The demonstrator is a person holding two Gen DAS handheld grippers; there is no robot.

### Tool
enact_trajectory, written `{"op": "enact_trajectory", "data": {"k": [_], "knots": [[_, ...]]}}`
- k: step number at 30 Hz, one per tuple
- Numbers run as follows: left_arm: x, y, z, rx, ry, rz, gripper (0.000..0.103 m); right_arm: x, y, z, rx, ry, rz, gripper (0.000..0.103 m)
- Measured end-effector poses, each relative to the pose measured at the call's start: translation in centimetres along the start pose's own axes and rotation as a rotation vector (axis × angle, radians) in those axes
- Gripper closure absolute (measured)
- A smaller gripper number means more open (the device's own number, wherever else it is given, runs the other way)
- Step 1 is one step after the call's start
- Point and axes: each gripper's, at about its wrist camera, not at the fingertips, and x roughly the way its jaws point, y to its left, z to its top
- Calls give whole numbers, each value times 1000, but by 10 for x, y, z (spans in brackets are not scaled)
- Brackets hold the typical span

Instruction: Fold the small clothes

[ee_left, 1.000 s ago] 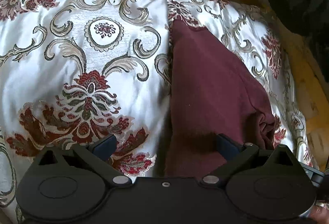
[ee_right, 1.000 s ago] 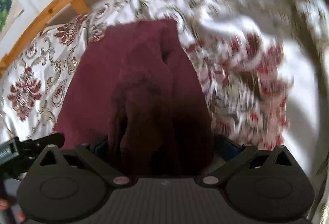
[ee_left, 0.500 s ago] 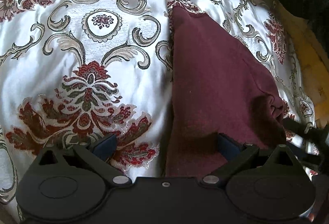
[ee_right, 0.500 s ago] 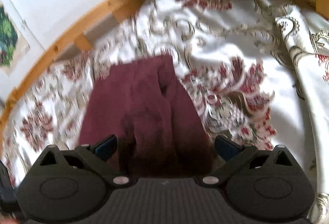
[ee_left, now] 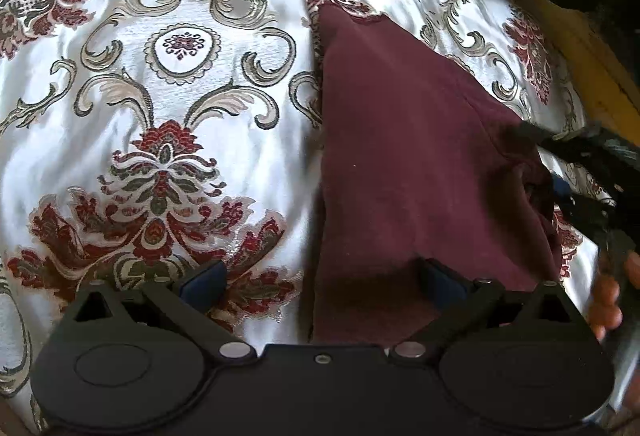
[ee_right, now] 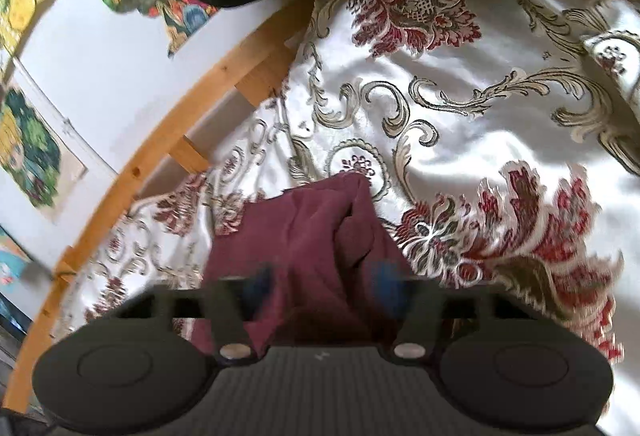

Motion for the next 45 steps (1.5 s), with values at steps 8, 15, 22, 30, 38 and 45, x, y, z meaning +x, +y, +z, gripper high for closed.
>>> {"op": "enact_trajectory", "data": {"k": [8,15,22,30,38,45], "knots": [[-2,-10,-3,74,-3,-44,1,2,8,8,-154,-108,-34,95],[2,-18,-8,133,20,-57,1,-7,-9,0,-23,-99,-67,81],[2,-17,-8,118,28,-62,1,-24,-6,-7,38,-68,-15,28],[2,-15,-7,107,34,-64,1,-10,-9,-20,61,77,-132,0],[3,-15,-7,101,38,-64,1,-8,-30,-28,164,84,-115,1],[3,-15,-7,101,39,-63,1,-8,-26,-27,142,87,-125,1]]}}
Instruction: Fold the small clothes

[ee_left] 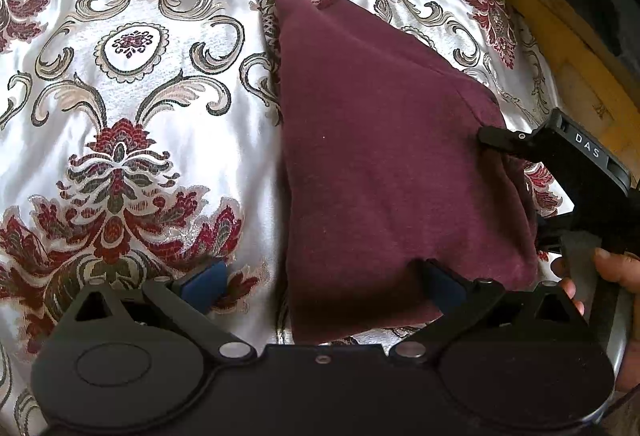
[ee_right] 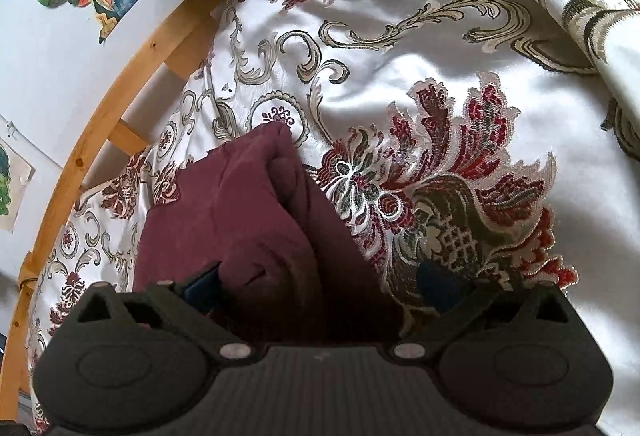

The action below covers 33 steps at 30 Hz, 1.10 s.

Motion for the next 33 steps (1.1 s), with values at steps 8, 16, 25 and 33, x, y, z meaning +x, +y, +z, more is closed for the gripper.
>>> {"op": "enact_trajectory", "data": {"k": [8,16,25,33], "knots": [[-4,6,3,-56,8,-18,1,-12,-16,14,235,-117,313,0],[-1,11,14,-150,-25,-118,1,36,6,41,-42,-50,170,7],[14,14,24,-180,-17,-132,1,61,17,41,-125,-28,201,47],[7,13,27,-161,-54,-175,28,47,37,36,-202,-87,165,67]]}}
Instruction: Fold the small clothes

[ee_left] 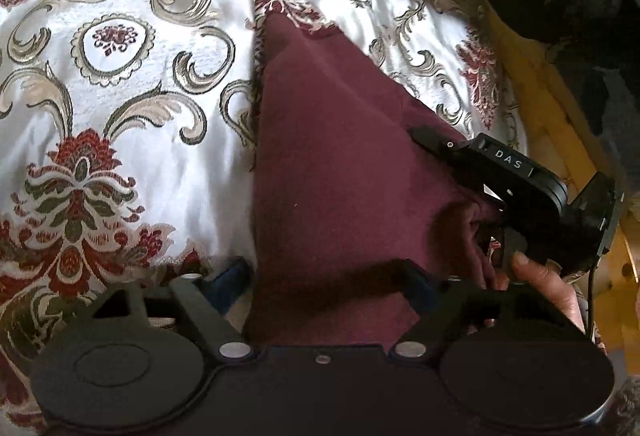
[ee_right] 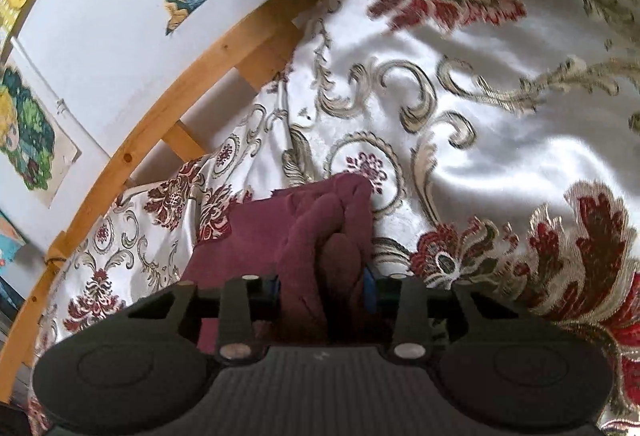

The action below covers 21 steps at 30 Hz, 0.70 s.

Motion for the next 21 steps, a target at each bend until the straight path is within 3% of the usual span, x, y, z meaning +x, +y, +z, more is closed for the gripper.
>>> {"op": "enact_trajectory", "data": {"k": [1,4,7,15,21], "knots": [[-1,0,0,4,-5,-9,40,-2,5,0,-15,-9,0,68],[-6,-2,1,18,-27,-19,60,-12,19,1,-62,-49,-5,73],[-13,-2,4,23,-58,-34,70,-24,36,5,-120,-96,7,74],[-46,-13,28,139,-243,-26,71,-33,87,33,-212,-212,101,74],[-54,12,52,97,-355,52,70,18,141,50,-309,-166,148,74]]}}
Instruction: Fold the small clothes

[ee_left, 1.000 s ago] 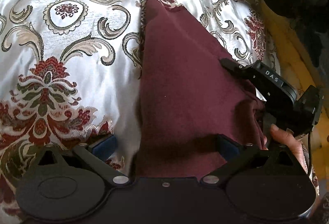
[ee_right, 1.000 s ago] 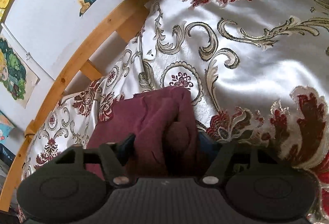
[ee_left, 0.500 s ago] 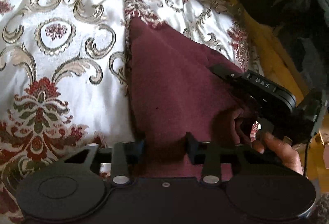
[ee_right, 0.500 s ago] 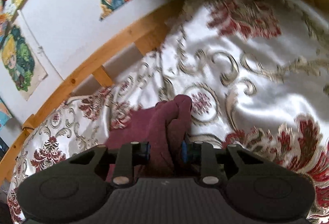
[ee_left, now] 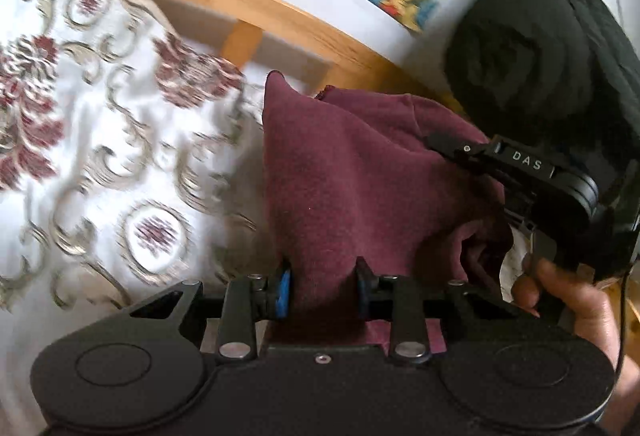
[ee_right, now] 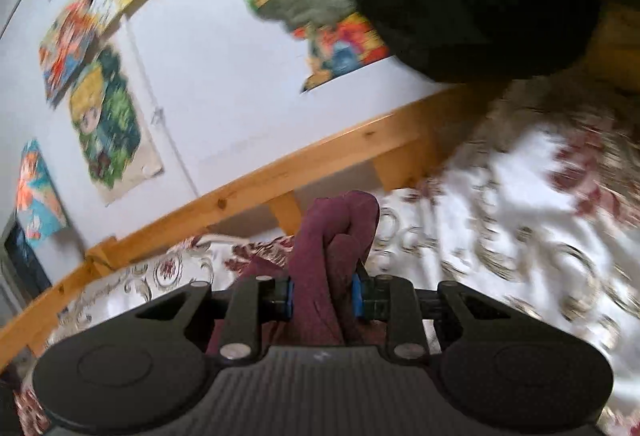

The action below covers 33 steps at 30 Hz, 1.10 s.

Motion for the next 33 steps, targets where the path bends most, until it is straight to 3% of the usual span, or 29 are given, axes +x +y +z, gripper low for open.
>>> {"op": "enact_trajectory", "data": {"k": [5,10,17,19,21,23,27,29,33], "knots": [[17,25,2,-84,42,71,70,43,10,-14,-1,99,-10,74],[30,34,-1,-122,111,94,67,52,-4,-36,11,151,-85,70],[29,28,-2,-118,116,101,57,23,-24,-40,17,147,-158,44],[23,25,-1,-115,109,99,43,8,-25,-41,4,137,-173,37],[16,23,-1,-106,93,102,33,-8,-24,-40,9,121,-177,25],[7,18,0,-88,79,101,29,-26,-20,-40,13,102,-177,18],[-17,4,1,-34,53,120,8,-62,-9,-41,5,61,-171,6],[-34,-6,2,-9,53,114,4,-81,-3,-44,9,34,-164,0],[-75,-25,0,57,3,110,1,-121,11,-50,-24,16,-157,0]]}}
